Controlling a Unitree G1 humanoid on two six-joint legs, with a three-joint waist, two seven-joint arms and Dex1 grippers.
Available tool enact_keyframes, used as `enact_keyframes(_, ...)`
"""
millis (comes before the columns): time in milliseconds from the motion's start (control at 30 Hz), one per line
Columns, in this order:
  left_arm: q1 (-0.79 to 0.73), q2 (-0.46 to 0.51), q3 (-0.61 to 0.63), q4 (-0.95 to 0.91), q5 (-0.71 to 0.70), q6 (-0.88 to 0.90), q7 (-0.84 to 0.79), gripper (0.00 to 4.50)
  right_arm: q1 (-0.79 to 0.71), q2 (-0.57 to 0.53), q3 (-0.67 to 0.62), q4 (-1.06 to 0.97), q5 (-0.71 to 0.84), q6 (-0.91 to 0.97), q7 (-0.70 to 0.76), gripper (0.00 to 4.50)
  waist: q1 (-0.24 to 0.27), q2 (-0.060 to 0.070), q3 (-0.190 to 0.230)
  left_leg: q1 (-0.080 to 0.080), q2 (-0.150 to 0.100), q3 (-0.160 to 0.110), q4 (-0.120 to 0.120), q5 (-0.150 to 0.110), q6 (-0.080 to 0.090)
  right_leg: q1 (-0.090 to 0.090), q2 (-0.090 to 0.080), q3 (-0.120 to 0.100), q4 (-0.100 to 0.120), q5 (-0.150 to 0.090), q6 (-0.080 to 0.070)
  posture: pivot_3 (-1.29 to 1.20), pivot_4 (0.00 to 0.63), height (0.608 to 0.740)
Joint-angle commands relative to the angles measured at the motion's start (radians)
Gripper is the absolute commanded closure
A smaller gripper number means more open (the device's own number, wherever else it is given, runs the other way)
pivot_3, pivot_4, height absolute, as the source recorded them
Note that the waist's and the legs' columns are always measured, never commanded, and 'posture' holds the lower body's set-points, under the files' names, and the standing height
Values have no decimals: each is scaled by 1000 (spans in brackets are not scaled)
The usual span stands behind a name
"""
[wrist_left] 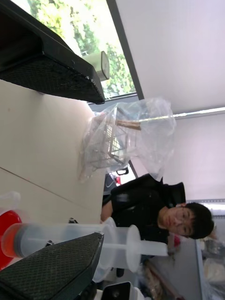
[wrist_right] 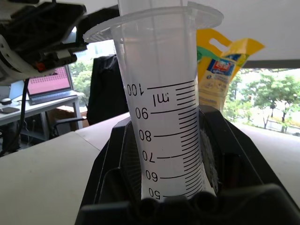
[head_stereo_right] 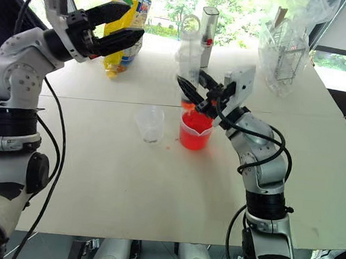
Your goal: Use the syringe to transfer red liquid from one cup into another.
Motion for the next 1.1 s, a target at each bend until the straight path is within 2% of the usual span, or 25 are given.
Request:
enact_keyframes(33, 15, 38, 40, -76, -32, 25, 25, 23, -82, 52, 24, 24, 38, -15, 29, 3150, -1, 0, 0, 0, 0, 0, 0, 0, 0, 0, 0, 0, 0, 0, 0, 0, 150, 740)
enact_keyframes(300, 52, 90, 94, -189, -129, 116, 75, 23, -76, 179, 124, 183, -23, -131, 83, 3150, -2, 0, 0, 0, 0, 0, 0, 0, 0, 0, -2, 0, 0, 0, 0, 0, 150, 740)
enact_keyframes(567, 28, 91, 93, -230, -226, 180, 107, 23, -13, 212, 174, 267, -79, -216, 133, 3150, -1, 0, 0, 0, 0, 0, 0, 0, 0, 0, -2, -1, 0, 0, 0, 0, 150, 740)
enact_keyframes(767, 30, 69, 34, -201, -208, 172, 104, 23, 1, 224, 184, 283, -101, -239, 141, 3150, -3, 0, 0, 0, 0, 0, 0, 0, 0, 0, -2, -1, 0, 0, 0, 0, 150, 740)
enact_keyframes(1100, 75, 87, -17, -179, -152, 152, 66, 23, -2, 233, 180, 301, -120, -253, 135, 3150, -5, 0, 0, 1, 0, 0, 0, 0, 0, 0, -2, -1, 0, 0, 0, 0, 150, 740)
